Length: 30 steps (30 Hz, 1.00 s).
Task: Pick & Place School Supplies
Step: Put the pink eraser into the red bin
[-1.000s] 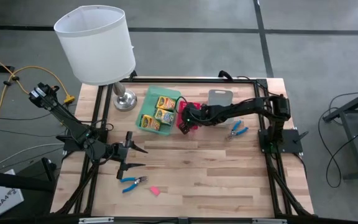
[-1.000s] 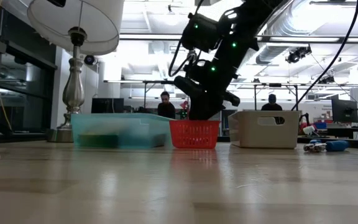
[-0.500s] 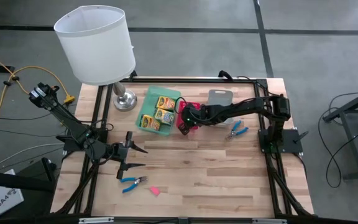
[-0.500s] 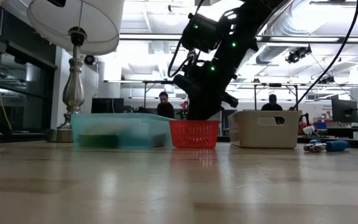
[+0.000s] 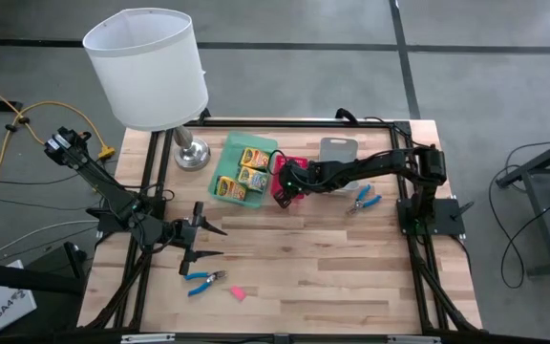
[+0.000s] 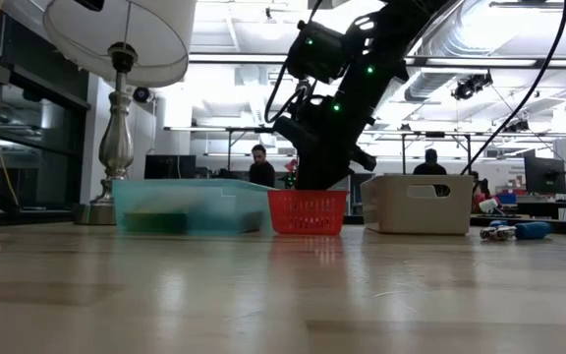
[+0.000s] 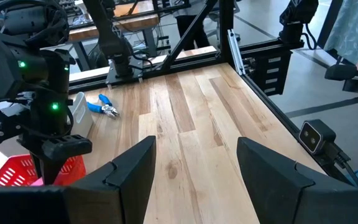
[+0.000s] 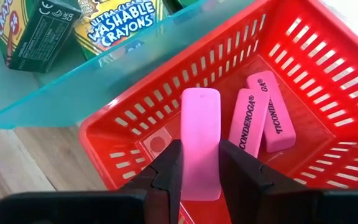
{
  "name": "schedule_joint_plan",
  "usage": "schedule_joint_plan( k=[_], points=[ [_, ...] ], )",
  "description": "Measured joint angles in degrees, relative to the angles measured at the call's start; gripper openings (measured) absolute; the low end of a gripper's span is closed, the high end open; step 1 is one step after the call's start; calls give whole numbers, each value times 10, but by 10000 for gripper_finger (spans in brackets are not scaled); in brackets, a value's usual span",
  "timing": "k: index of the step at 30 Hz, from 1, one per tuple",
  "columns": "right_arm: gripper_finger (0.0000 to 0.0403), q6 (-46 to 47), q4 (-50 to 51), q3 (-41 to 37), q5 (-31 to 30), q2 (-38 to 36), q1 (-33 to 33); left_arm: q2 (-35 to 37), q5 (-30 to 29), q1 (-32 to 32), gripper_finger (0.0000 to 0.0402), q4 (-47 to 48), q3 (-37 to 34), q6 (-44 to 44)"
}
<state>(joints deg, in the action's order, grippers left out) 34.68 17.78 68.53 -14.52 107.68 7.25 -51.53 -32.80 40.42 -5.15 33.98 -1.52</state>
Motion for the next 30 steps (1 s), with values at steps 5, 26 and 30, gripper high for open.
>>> schedule_joint_plan(
  k=[5, 26, 30],
  points=[
    [103, 0, 0, 0, -2, 0, 0, 0, 0, 0, 218, 0, 0, 0],
    [126, -17, -40, 0, -3, 0, 0, 0, 0, 0, 218, 0, 0, 0],
    [126, -21, -54, 1, 0, 0, 3, 0, 0, 0, 218, 0, 0, 0]
  ],
)
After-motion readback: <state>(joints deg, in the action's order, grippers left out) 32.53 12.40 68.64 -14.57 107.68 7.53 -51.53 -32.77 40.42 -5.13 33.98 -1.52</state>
